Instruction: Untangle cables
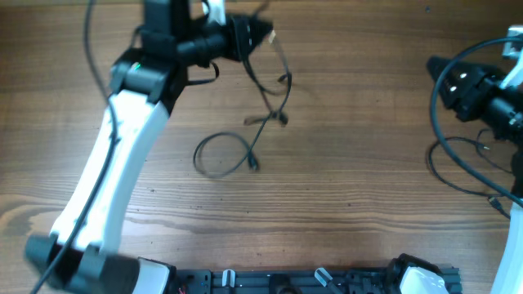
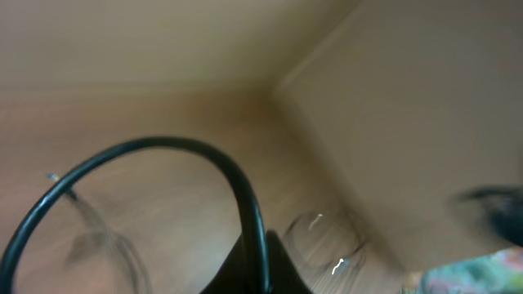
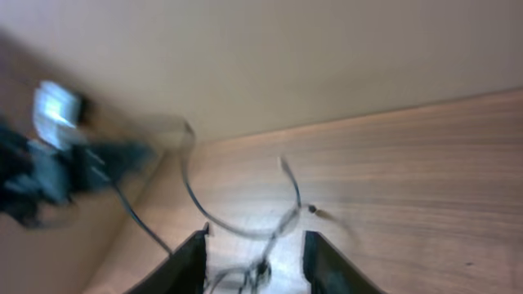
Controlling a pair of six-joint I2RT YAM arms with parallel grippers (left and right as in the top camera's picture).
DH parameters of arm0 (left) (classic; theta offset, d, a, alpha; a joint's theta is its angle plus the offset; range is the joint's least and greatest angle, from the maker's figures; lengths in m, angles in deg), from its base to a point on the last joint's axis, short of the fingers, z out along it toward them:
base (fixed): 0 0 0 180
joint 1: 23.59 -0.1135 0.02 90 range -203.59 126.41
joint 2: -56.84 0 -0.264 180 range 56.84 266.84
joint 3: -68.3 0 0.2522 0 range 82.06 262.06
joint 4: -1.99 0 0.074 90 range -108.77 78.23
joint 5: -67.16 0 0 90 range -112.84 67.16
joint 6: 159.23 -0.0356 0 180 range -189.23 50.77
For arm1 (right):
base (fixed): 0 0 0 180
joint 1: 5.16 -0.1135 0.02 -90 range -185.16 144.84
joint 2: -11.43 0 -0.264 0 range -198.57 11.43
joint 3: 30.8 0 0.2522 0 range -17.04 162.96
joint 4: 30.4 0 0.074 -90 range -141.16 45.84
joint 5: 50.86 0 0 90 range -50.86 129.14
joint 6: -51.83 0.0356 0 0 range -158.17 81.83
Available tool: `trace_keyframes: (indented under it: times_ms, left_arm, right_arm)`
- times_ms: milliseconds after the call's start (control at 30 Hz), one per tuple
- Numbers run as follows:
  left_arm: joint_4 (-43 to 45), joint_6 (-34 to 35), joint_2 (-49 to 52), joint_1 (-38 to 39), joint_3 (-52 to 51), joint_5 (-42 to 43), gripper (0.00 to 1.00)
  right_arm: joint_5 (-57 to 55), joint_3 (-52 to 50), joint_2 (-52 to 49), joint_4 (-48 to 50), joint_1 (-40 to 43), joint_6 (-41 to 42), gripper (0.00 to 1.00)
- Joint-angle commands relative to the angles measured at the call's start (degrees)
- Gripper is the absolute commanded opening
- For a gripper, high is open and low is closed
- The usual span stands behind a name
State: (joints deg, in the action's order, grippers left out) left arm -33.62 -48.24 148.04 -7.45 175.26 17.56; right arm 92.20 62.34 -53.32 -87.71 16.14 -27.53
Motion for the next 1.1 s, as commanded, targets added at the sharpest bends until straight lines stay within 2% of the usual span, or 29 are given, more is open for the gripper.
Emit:
trace_keyframes:
  times_ms: [0,67,133,233,367,467,533,633,667,733,767,900,1067]
  left_arm:
    - [9.18,14.05,-7.04,0.85,0.94,5.62,0.04]
    - [13.68,20.11,-8.81,0.9,0.94,5.29,0.04]
    - [15.65,30.49,-9.68,0.9,0.94,2.71,0.04]
    - [16.76,42.36,-9.84,0.9,0.92,-0.79,0.04]
    - [16.72,52.43,-9.81,0.9,0.92,-5.64,0.04]
    - [16.72,57.09,-9.81,0.9,0.92,-7.08,0.04]
    - [16.72,61.18,-9.81,0.9,0.92,-7.52,0.04]
    - [16.74,63.56,-9.81,0.9,0.92,-8.15,0.04]
    - [16.74,63.56,-9.81,0.9,0.92,-8.17,0.04]
    - [16.7,63.49,-9.81,0.9,0.92,-8.81,0.04]
    - [16.61,63.49,-9.81,0.85,0.92,-9.18,0.04]
    - [16.48,63.49,-9.77,0.83,0.92,-10.34,0.04]
    - [16.5,63.47,-9.77,0.83,0.92,-10.51,0.04]
  right_arm:
    - [2.34,1.14,-0.22,-1.29,-2.91,-4.22,0.43]
    - [2.34,1.14,-0.76,-1.42,-4.46,-4.61,0.43]
    - [2.36,1.14,-1.44,-1.6,-6.56,-4.55,0.38]
    - [2.34,1.14,-3.08,-2.16,-10.49,-5.11,0.38]
    - [2.36,1.14,-6.51,-2.89,-16.26,-7.45,0.4]
    - [2.36,1.14,-8.63,-2.95,-19.76,-8.61,0.47]
    - [2.36,1.14,-10.43,-3.02,-22.64,-11.63,0.57]
    - [2.32,1.14,-13.09,-2.99,-25.94,-13.66,0.66]
    - [2.32,1.14,-13.97,-2.91,-26.62,-13.66,0.71]
    - [2.36,1.14,-16.24,-2.32,-27.91,-13.46,0.92]
    - [2.38,1.14,-17.42,-1.84,-28.59,-13.46,0.95]
    - [2.54,1.14,-20.04,1.38,-31.8,-13.81,0.97]
    - [2.34,1.14,-20.46,5.53,-37.99,-19.85,0.96]
